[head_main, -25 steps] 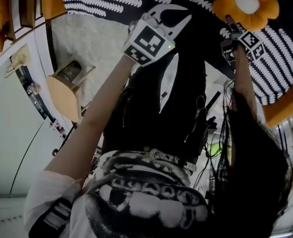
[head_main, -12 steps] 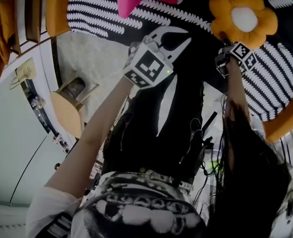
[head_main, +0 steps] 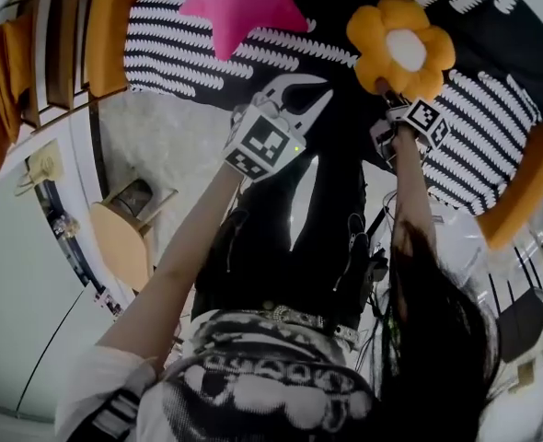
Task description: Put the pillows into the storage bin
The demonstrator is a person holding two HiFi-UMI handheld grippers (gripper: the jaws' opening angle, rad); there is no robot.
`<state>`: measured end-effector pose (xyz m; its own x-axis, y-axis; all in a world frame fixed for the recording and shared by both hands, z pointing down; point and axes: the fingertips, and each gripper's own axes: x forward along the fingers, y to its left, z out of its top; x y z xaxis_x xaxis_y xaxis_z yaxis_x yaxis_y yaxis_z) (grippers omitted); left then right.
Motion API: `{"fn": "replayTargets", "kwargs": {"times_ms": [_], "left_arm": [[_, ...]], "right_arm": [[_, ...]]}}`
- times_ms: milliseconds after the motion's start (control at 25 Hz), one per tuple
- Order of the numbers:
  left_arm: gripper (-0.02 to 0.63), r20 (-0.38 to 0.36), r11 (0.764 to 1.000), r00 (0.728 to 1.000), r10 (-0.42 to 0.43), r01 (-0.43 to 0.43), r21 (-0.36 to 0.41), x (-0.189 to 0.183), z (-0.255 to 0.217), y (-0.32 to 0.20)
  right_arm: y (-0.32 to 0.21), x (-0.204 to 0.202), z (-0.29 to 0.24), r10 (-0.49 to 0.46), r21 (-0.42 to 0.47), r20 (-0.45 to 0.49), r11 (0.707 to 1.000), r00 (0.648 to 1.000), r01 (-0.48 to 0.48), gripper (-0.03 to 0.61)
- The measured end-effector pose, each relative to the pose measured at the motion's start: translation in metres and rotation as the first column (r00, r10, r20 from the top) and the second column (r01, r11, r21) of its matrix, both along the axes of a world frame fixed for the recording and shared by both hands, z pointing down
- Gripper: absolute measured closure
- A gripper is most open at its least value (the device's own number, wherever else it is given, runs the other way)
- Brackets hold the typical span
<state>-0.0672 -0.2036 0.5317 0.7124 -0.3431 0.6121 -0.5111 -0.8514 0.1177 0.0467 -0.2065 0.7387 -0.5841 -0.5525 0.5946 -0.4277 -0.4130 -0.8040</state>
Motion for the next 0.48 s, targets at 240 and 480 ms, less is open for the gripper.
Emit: {"fn": "replayTargets", "kwargs": {"times_ms": [240,480], "left_arm": [[0.607,-0.032,0.998,0.999,0.043,-0.041,0.038,-0.013,-0.039,0.017],[0.607,-0.054,0.995,0.995,0.087,-0.084,0.058,-0.044,-0.073,0.055]], "right_arm": [[0.017,-0.028,-0.074,0.038,0.09,0.053,0.995,0.998,-0.043,0.526],[0.07,-0.069,-0.136,0.12,0.125,0.131,0.983,0.984,-0.137,0.531]]}}
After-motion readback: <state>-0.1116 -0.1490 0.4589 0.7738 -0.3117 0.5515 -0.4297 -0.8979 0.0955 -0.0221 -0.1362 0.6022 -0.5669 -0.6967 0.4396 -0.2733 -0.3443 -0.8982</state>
